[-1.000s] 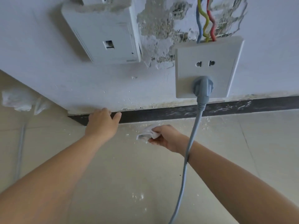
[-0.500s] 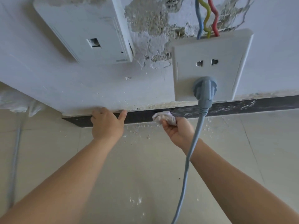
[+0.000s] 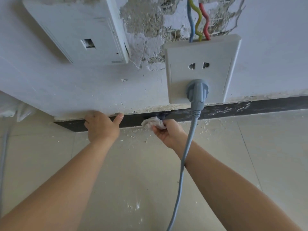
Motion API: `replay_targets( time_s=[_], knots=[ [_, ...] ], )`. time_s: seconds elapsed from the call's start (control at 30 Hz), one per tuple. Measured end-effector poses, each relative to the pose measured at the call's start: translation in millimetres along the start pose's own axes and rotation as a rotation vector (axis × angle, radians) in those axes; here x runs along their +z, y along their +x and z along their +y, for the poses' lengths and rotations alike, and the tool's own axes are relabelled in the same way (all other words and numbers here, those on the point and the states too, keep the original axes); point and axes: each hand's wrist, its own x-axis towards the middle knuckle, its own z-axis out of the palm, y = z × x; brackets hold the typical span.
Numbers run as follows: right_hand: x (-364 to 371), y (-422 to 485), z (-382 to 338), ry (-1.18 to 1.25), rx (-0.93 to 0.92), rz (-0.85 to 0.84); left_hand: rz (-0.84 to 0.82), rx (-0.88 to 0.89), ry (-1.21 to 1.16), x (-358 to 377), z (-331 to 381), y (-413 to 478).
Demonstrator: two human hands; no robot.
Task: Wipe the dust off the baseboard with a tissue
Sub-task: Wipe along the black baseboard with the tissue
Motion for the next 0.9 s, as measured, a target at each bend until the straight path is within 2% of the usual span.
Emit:
replay_targets(
  time_s=[0.07,0.13,0.27,0.33,0.37,0.47,0.57,0.63,0.67,0.8,0.9],
  knots=[
    [-12.2,-3.8,-10.5,-0.021,-0.051,-0.029,-0.003,-0.01,-0.016,1.0,-1.5,2.5],
    [-36.7,-2.0,-22.9,0.056,-0.115,-0.009,-0.008,-0.021,-0.024,2.7,-2.8,5.1],
    [-96.5,4.2,-42.2,0.39,-0.289,0.285,-0.011,-0.033,-0.036,1.7,-1.8,6.0],
    [-105.9,0.9,-40.3,0.335,-0.289,0.372,-0.005,-0.032,-0.037,0.9,-0.1,4.8],
    [-100.8,-1.7,-35.7,0.219,-0.245,0.362,-0.003,-0.031,-0.041,0.8,0.7,4.1],
    [-62.4,-6.2,-13.0,-0.049,-0.073,0.124,0.002,-0.035,-0.039,1.4,1.6,2.8],
    [-21.2,-11.8,-5.3,-0.093,-0.023,-0.128,-0.005,-0.043,-0.054,1.9,-0.7,5.7],
    [-8.6,-15.8,-15.4,-0.146,-0.041,-0.187,-0.016,-0.047,-0.069,3.0,-3.0,9.9],
    [-10.3,-14.3,-22.2,-0.144,-0.055,-0.162,-0.023,-0.052,-0.068,3.6,-4.5,11.9],
    [-46.1,-13.3,-43.6,0.203,-0.096,0.016,-0.029,-0.056,-0.057,4.8,-8.0,17.1],
    [-78.7,-14.1,-50.8,0.42,-0.28,0.164,-0.031,-0.064,-0.073,3.9,-7.0,18.6]
  ],
)
